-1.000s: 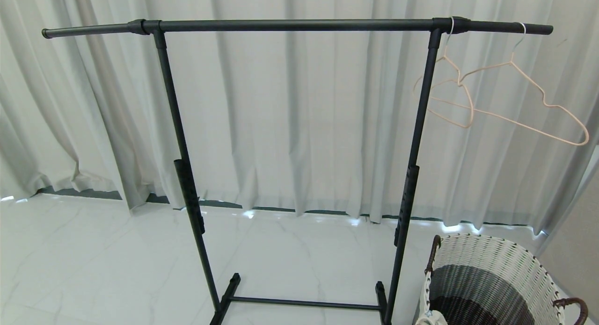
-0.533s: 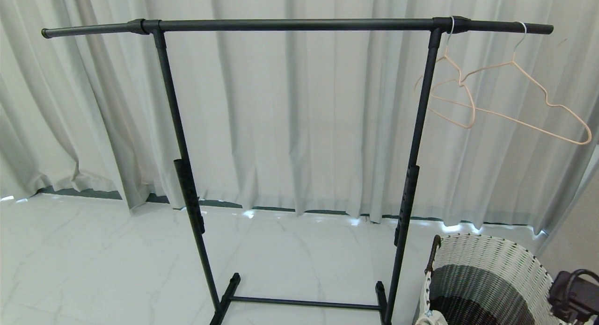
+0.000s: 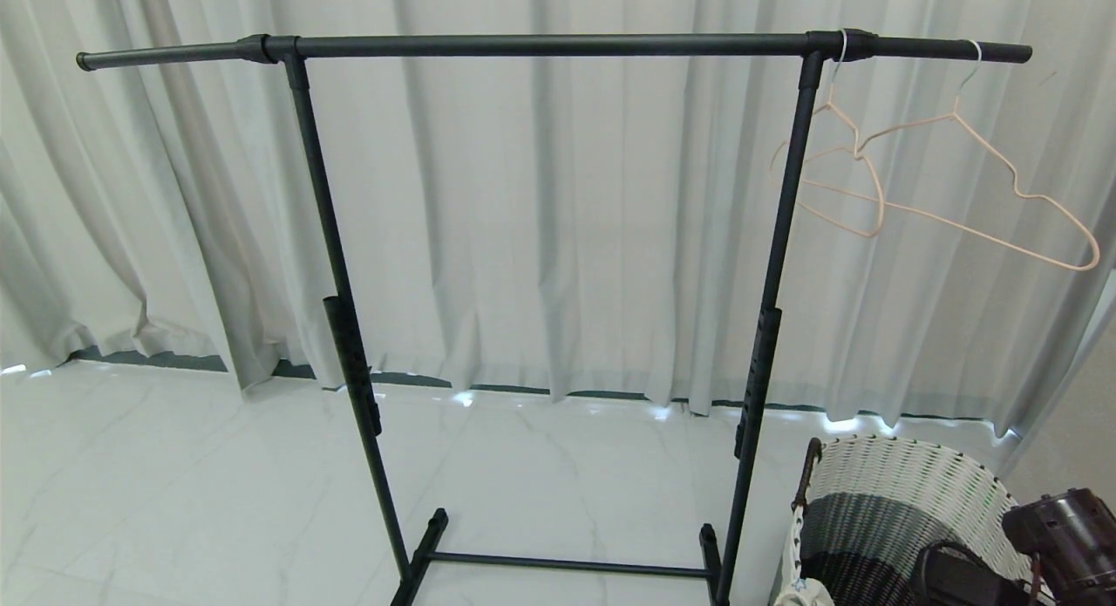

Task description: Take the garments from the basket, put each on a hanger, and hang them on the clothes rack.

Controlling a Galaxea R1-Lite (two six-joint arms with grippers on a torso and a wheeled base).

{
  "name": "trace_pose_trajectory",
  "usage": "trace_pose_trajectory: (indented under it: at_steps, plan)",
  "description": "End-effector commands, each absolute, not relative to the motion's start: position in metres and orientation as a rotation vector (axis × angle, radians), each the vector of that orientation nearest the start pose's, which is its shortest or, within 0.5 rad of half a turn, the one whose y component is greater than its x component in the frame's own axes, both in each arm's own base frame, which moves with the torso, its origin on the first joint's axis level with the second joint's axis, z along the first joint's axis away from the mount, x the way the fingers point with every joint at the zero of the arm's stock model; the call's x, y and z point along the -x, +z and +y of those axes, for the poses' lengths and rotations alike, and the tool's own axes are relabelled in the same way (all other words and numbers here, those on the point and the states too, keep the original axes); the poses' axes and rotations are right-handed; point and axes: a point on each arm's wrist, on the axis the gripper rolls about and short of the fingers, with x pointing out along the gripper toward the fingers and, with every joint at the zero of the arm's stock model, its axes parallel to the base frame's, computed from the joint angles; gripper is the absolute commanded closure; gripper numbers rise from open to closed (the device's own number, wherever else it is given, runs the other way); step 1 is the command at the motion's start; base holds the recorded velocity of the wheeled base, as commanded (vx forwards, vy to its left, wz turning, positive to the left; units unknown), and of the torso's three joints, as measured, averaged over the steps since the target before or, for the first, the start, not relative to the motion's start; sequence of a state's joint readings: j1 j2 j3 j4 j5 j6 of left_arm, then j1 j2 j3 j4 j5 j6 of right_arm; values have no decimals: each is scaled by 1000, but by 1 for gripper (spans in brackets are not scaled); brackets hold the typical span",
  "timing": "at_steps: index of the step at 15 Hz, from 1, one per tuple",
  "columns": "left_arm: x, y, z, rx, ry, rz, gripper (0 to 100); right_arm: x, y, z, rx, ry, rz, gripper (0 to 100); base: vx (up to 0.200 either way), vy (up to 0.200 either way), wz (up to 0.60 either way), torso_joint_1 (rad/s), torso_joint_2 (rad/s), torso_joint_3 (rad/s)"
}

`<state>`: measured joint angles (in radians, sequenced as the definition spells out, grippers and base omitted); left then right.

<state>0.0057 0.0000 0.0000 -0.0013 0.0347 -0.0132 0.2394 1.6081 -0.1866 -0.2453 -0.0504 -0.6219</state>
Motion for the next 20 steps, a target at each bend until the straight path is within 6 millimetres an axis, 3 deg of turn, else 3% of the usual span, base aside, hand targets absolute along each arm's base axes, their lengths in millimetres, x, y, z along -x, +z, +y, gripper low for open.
trace_pose_trajectory:
  at_steps: [1, 6, 10, 11, 17, 20]
  plan:
    - [23, 76, 1, 14, 41, -2, 0, -154, 27, 39, 728, 557, 1153, 0, 0, 0, 0, 0, 0, 0]
    - [23, 76, 1, 14, 43, -2, 0, -175, 10, 42, 765, 462, 1120, 0, 0, 0, 0, 0, 0, 0]
    - [23, 76, 1, 14, 41, -2, 0, -178, 8, 42, 764, 437, 1123, 0, 0, 0, 0, 0, 0, 0]
    - [23, 76, 1, 14, 41, -2, 0, -177, 8, 42, 764, 437, 1124, 100, 0, 0, 0, 0, 0, 0]
    - [23, 76, 1, 14, 43, -2, 0, -173, 33, 40, 773, 383, 1011, 100, 0, 0, 0, 0, 0, 0]
    - [23, 76, 1, 12, 41, -2, 0, -169, 83, 39, 760, 369, 974, 100, 0, 0, 0, 0, 0, 0]
